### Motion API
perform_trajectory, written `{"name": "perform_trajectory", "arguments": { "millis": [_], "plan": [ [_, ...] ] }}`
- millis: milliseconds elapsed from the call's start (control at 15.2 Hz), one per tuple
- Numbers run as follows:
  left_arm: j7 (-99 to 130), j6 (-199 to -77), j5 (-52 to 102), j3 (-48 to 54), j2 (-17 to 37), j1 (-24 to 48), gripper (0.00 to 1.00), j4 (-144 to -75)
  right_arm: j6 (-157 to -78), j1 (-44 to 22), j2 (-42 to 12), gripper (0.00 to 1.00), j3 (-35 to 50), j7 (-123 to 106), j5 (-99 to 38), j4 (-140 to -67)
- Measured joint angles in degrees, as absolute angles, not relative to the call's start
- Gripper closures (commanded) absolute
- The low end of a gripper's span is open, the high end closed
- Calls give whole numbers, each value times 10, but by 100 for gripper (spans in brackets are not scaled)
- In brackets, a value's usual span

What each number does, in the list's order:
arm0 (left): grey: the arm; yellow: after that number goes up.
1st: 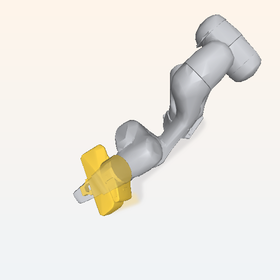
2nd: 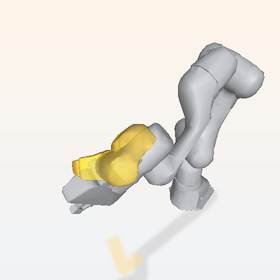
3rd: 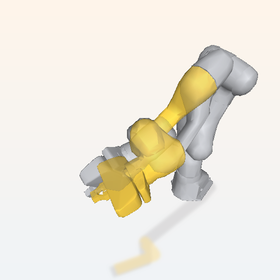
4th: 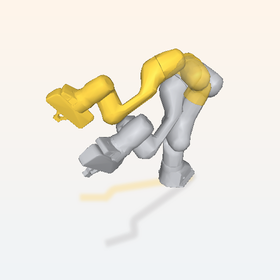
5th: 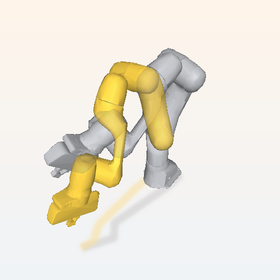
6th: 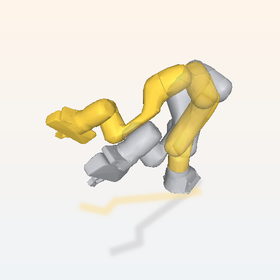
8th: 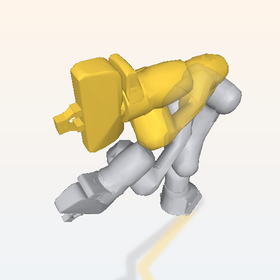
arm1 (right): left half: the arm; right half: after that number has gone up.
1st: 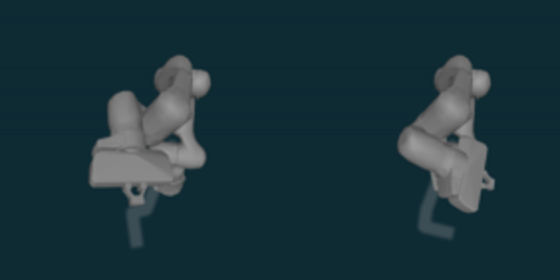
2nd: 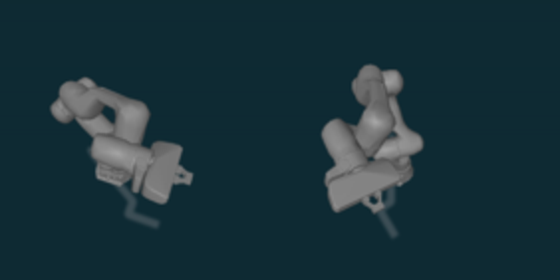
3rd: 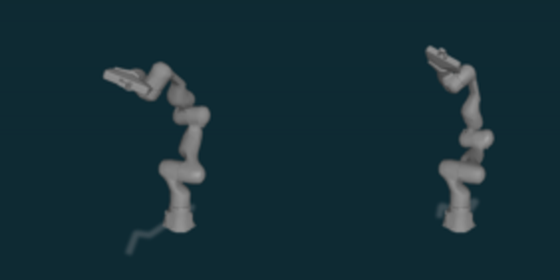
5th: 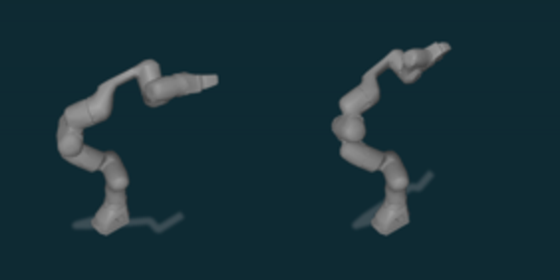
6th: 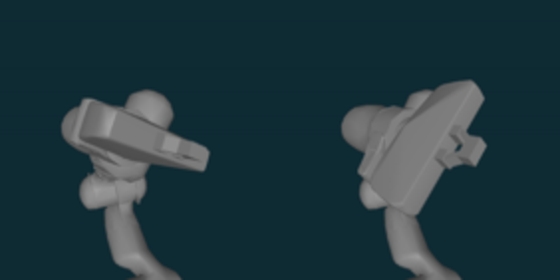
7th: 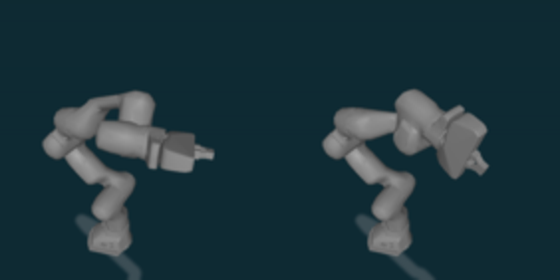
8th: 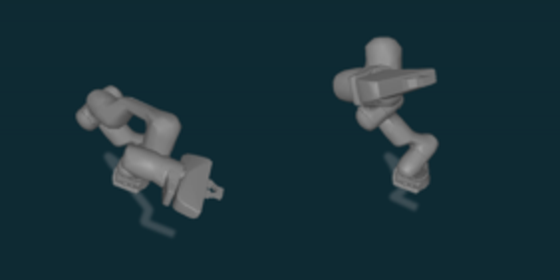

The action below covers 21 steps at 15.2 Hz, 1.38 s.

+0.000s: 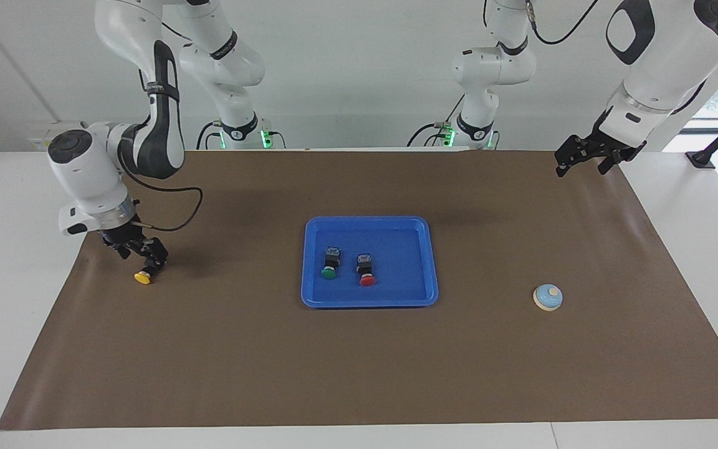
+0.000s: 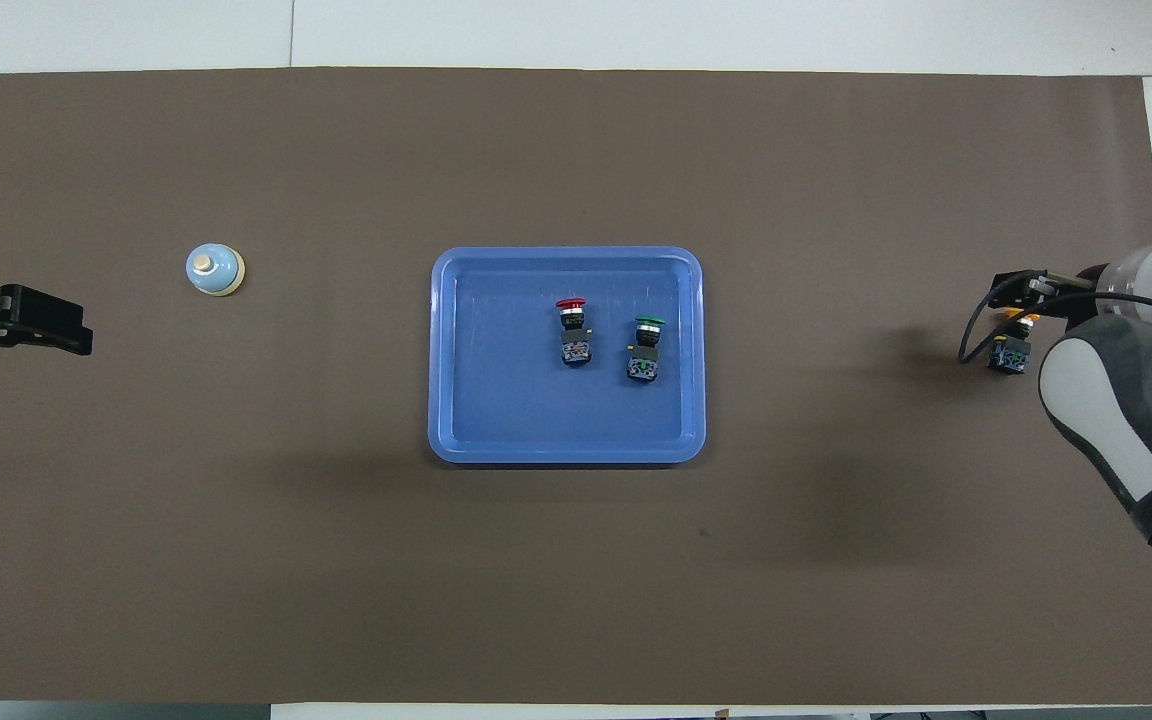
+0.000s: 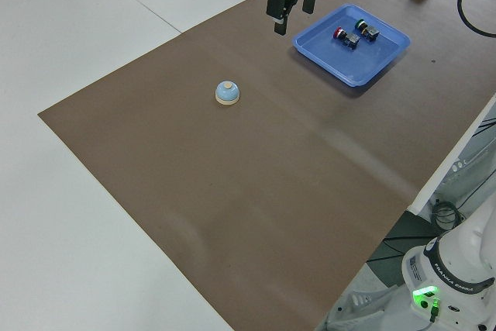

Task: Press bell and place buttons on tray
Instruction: 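Withdraw the right gripper and grasp the yellow-capped button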

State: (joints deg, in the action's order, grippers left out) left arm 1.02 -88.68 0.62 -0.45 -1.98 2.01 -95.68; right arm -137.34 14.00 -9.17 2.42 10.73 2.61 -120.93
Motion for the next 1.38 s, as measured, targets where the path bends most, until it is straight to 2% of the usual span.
{"name": "perform_trajectory", "arguments": {
  "millis": [263,656,722,853,919,985,1050,1379],
  "plan": [
    [10,-887,6,-5,-20,20,0,-957,-1439,153,-94,0,25,87,26,-1261],
    [10,-887,6,-5,-20,20,0,-957,-1451,164,-111,0,25,72,26,-1273],
    [10,-887,6,-5,-20,20,0,-957,-1458,164,-113,3,25,72,26,-1277],
    [10,-887,6,-5,-20,20,0,-957,-1467,164,-114,42,26,72,26,-1281],
    [10,-887,6,-5,-20,20,0,-957,-1468,164,-115,66,26,71,26,-1282],
    [10,-887,6,-5,-20,20,0,-957,-1468,164,-115,97,26,70,26,-1282],
    [10,-887,6,-5,-20,20,0,-957,-1468,164,-115,100,26,69,26,-1282],
    [10,-887,6,-5,-20,20,0,-957,-1469,161,-114,100,28,68,26,-1283]
  ]
}}
